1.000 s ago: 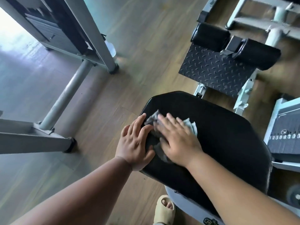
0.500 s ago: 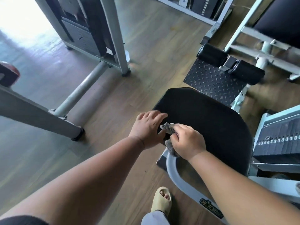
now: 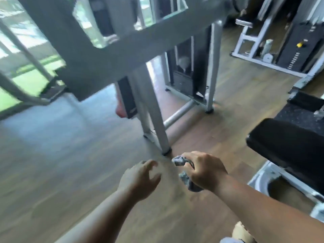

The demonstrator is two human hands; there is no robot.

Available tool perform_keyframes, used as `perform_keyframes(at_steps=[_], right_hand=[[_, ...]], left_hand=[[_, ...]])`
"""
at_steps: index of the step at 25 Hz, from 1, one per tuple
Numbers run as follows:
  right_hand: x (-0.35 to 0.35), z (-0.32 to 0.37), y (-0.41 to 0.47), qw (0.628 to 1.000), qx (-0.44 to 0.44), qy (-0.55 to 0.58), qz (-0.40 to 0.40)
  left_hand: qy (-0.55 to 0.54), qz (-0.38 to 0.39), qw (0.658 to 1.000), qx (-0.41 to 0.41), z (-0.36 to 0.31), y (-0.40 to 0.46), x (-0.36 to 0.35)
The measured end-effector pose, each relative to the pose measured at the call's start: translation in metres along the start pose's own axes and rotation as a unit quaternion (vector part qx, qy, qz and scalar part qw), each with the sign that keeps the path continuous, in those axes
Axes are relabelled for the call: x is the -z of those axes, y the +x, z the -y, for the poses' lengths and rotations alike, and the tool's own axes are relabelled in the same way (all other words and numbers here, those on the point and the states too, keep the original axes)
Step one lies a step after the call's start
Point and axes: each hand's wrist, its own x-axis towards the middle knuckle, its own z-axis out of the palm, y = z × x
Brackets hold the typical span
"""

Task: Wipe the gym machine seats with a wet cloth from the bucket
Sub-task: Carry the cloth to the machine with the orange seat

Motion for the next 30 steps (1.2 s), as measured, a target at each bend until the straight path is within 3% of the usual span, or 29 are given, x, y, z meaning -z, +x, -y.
perform_keyframes(at_steps=[7,21,24,30], right_hand=[[0.0,0.162,0.012,0.991,0.125,-0.022,0.031],[-0.057,0.275,0.137,0.94,0.317,-0.074,0.1],[-0.085,0.33,0.158,0.936,0.329,-0.064,0.113],[-0.166,0.494,0.205,0.937,0.333,-0.062,0.084]], left_hand=[[-0.045,-0.07,0.988,0.134,0.097,-0.109,0.087],[-0.15,-0.131,0.925,0.325,0.203,-0.093,0.126],[-0.158,-0.142,0.911,0.353,0.255,-0.104,0.14],[-0.165,-0.159,0.902,0.366,0.425,-0.137,0.201]])
